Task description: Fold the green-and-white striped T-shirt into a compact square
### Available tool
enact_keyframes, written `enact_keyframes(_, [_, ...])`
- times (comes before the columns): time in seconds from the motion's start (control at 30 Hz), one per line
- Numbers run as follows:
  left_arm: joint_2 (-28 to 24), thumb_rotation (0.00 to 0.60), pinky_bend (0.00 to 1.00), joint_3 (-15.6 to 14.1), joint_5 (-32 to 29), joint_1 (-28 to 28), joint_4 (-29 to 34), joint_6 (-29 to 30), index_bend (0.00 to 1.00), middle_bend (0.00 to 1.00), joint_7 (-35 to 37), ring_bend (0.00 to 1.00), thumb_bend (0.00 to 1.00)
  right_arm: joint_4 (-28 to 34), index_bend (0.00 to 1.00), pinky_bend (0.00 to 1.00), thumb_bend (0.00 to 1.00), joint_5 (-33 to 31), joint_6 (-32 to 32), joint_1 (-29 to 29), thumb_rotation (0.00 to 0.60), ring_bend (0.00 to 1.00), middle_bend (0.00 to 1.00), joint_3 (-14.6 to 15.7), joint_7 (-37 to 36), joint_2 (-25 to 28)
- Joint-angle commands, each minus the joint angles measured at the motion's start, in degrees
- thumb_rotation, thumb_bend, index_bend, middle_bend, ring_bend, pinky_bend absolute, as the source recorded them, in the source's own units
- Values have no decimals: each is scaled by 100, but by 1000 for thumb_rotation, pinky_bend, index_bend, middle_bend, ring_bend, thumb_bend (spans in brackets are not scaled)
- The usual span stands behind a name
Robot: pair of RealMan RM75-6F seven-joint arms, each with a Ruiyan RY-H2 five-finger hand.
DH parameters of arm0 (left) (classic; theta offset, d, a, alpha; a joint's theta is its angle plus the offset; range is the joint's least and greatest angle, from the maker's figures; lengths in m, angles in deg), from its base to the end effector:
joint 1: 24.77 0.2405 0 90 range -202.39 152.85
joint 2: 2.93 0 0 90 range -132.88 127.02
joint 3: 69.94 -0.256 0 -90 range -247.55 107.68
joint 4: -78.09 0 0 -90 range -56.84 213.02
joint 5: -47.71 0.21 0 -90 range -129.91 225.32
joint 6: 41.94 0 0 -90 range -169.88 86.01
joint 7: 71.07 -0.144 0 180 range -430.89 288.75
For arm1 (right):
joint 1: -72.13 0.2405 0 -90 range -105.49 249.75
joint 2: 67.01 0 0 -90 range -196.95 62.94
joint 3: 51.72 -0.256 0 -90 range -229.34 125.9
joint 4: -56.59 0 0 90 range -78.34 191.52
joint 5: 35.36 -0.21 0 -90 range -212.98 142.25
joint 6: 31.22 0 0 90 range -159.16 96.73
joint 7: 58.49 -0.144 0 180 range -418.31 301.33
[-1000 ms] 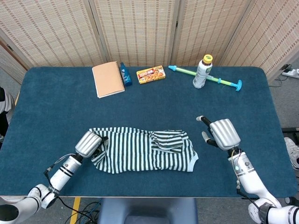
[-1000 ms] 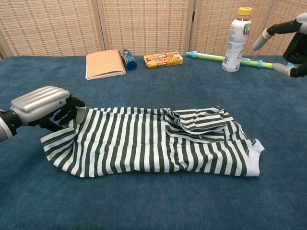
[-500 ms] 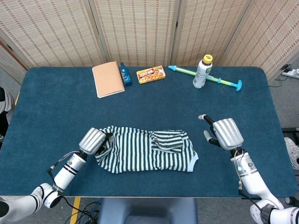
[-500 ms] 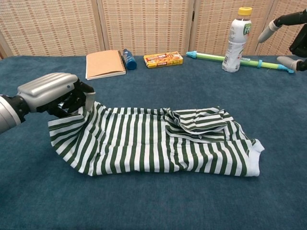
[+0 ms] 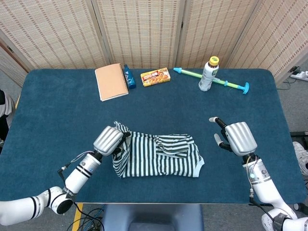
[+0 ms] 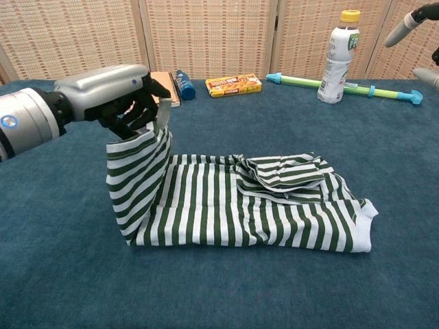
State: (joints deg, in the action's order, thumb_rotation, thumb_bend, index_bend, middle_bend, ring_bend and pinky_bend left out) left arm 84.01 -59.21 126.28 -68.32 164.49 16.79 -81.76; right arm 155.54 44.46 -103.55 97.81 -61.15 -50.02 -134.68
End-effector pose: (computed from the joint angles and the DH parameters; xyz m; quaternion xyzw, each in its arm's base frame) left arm -0.1078 0.3386 0.0015 -0.7548 -0.3097 -0.4581 0.3528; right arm -0.2030 -0.2917 0.1202 0.6634 -0.3391 0.4521 0.4904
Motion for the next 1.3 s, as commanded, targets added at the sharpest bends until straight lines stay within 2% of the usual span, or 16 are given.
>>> enact_keyframes(0.03, [5,600,919,196,-296,-157,300,-110,642,827,-362,794,646,2,270,1000,457,20,-35,-24,600,1000,964,-14,-38,29])
enact_keyframes(0.37, [405,600,920,528,-1311,-604,907,-228,628,827,-1513,788,646,98,270,1000,458,102,-187,-123,600,1000,964,-58,-137,205])
enact_keyframes(0.57, [843,600,920,681,-1850,-997,991,-189,622,826,-2145,787,646,181,270,1000,458,124,-274,-197,600,1000,968,-73,-162,322])
enact_keyframes(1.03, [2115,600,920,1139,-2593,-2026,224,284,617,826,-3417,787,646,277,270,1000,458,106,-352,-320,600,1000,968,-94,-199,520])
enact_keyframes(1.2, [2445,600,920,1256,-2963,-2323,-9,325,615,825,-3746,787,645,269,270,1000,458,98,-357,-337,600,1000,969,-110,-229,548])
enact_keyframes(1.3, [2695,600,920,1269,-2978,-2524,-278,434,614,825,-3941,787,645,263,270,1000,458,89,-362,-353,600,1000,968,-114,-245,566])
